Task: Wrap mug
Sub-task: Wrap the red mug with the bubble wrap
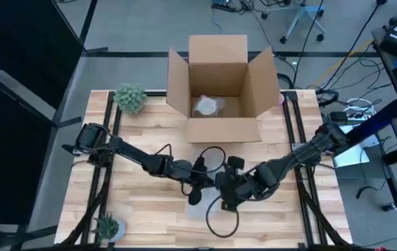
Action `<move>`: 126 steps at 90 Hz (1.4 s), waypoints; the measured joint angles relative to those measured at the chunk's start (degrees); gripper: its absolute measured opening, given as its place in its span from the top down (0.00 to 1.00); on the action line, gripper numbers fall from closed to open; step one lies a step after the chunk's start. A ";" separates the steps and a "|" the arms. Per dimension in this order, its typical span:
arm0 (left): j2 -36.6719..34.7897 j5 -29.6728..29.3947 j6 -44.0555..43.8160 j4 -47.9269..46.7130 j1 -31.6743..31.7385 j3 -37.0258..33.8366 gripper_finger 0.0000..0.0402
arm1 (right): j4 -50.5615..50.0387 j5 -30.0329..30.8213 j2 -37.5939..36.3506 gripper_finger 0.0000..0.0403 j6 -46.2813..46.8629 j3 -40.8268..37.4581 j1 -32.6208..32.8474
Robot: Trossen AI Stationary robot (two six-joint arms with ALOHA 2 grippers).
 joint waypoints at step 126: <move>-9.35 6.97 6.16 -11.81 0.48 -0.02 0.65 | 4.46 2.59 5.03 0.54 6.44 -7.99 -3.53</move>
